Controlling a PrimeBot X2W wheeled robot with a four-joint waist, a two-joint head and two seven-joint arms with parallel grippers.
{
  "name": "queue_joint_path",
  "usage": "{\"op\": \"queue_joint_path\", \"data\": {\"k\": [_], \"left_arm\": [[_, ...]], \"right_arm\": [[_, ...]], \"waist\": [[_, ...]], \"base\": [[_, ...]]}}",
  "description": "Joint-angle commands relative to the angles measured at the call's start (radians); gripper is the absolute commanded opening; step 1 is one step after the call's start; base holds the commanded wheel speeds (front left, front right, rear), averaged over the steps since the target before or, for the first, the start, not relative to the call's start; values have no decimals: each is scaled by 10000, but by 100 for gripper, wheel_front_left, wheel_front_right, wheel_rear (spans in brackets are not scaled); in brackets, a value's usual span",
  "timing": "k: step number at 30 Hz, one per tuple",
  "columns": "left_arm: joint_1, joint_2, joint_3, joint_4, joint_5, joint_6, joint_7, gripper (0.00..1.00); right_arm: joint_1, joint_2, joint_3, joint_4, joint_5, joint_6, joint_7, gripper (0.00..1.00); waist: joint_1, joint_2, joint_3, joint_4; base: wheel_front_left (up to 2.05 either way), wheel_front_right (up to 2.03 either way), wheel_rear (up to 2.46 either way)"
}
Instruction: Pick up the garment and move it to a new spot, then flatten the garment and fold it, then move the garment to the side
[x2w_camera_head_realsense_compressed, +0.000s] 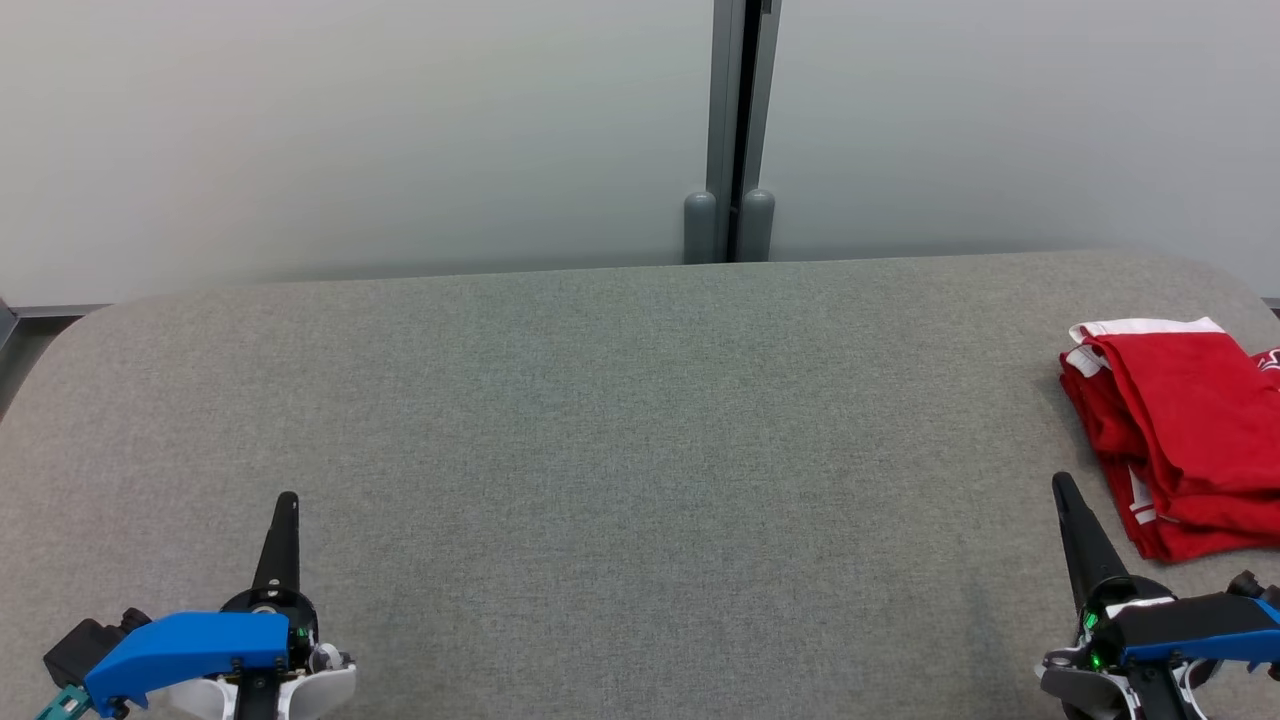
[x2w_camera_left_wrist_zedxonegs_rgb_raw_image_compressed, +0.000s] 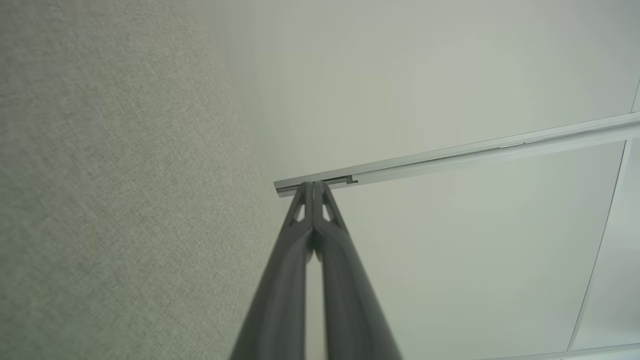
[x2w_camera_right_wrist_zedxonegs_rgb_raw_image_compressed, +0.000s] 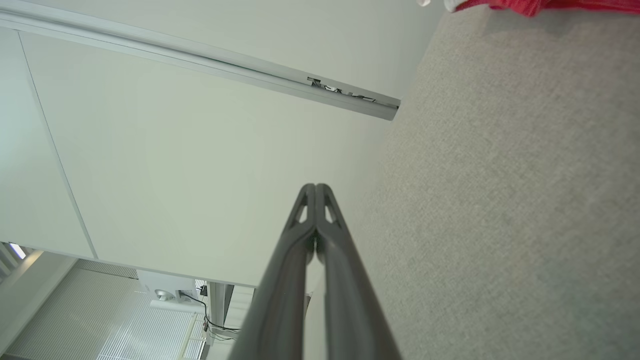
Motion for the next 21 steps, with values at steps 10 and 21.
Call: {"op": "queue_joint_path", "data": {"k": [10, 21], "left_arm": [[-236, -25, 152, -225, -794, -93, 234, 0], [-229, -55, 270, -357, -1527, -103, 439, 0]], "right_arm": [[-243, 43, -68, 5, 882, 4, 144, 0], [-283, 78, -103, 53, 1648, 4, 248, 0]], "waist": [[-1, -1, 9, 22], [-1, -1, 20, 46]], "base": [[0, 0, 0], [0, 0, 0]]}}
